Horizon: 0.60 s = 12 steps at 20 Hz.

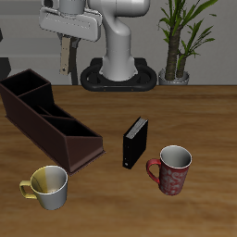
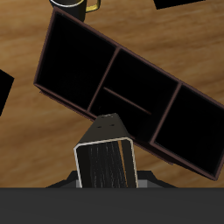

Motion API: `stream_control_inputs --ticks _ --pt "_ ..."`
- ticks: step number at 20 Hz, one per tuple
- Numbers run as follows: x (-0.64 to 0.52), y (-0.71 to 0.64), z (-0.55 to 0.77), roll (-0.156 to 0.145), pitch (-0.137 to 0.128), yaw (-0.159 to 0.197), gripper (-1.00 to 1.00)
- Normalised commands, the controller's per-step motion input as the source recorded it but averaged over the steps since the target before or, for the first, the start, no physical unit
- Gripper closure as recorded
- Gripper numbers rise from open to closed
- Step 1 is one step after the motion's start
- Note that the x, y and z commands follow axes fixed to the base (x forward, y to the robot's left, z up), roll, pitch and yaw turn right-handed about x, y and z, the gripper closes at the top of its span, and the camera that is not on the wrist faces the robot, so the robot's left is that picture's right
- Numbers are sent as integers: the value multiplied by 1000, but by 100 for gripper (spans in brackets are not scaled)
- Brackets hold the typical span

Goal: Place the yellow book into the right desk caddy's right compartment

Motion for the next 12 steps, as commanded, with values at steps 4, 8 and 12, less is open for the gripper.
stream_control_inputs --ticks 4,8,12 --pt "43 -288 49 194 85 167 100" --pt "206 -639 48 50 83 105 100" --pt "61 -642 34 -93 5 -43 100"
